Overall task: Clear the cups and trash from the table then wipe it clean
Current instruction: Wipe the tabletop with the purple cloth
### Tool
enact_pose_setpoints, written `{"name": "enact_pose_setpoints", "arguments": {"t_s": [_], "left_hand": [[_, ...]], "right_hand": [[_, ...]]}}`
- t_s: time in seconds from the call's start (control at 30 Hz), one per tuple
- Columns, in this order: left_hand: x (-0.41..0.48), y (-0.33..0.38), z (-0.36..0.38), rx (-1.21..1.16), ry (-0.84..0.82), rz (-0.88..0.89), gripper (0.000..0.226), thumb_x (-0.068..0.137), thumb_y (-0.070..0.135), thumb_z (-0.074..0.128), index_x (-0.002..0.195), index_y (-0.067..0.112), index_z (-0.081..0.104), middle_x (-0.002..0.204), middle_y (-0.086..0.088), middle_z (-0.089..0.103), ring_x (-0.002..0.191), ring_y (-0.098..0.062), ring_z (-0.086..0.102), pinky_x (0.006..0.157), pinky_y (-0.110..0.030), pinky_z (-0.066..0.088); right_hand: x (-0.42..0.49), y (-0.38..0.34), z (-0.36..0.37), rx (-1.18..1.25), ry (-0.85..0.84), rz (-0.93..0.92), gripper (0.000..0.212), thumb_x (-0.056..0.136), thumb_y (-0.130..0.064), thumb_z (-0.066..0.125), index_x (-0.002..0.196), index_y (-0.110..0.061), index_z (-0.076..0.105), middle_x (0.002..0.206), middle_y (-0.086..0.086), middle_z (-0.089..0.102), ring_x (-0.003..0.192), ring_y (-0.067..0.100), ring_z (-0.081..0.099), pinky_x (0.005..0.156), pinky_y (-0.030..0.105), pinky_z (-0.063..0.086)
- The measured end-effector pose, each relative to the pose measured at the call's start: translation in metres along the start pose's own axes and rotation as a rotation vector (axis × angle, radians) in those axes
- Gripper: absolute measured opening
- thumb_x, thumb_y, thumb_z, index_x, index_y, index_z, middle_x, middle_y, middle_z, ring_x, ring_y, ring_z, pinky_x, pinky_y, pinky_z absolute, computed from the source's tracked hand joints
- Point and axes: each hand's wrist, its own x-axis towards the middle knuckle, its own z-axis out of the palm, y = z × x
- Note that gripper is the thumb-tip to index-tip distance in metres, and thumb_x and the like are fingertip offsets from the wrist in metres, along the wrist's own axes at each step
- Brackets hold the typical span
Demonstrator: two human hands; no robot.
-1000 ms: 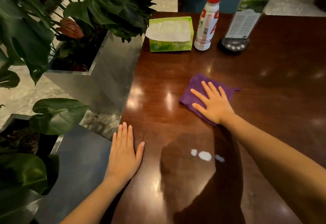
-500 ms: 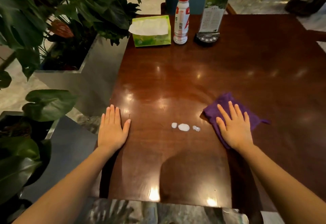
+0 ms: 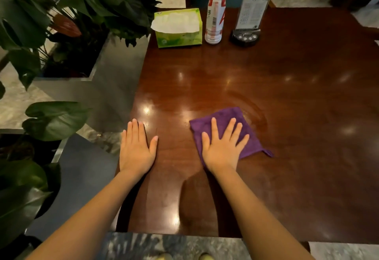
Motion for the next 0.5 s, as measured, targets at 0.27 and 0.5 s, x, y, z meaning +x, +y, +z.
{"name": "enact_pose_setpoints", "arguments": {"t_s": [0.27, 0.5], "left_hand": [[0.0, -0.001, 0.001, 0.016, 0.028, 0.017, 0.082, 0.086, 0.055, 0.004, 0.146, 0.001, 0.015, 0.156, -0.017, 0.012, 0.145, -0.027, 0.007, 0.118, -0.04, 0.006], [-0.006, -0.003, -0.008, -0.087, -0.056, 0.052, 0.069, 0.096, 0.05, 0.018, 0.147, 0.004, 0.008, 0.157, -0.014, 0.001, 0.146, -0.023, -0.004, 0.119, -0.039, -0.001]], "right_hand": [[0.011, -0.027, 0.007, -0.047, -0.002, -0.137, 0.059, 0.095, -0.053, 0.018, 0.148, -0.032, 0.001, 0.158, 0.018, -0.005, 0.145, 0.038, -0.009, 0.113, 0.06, -0.008], [0.016, -0.013, -0.002, -0.062, 0.023, -0.387, 0.057, 0.093, -0.048, 0.012, 0.147, -0.032, 0.021, 0.159, 0.008, 0.013, 0.147, 0.029, 0.009, 0.117, 0.051, 0.005]]}}
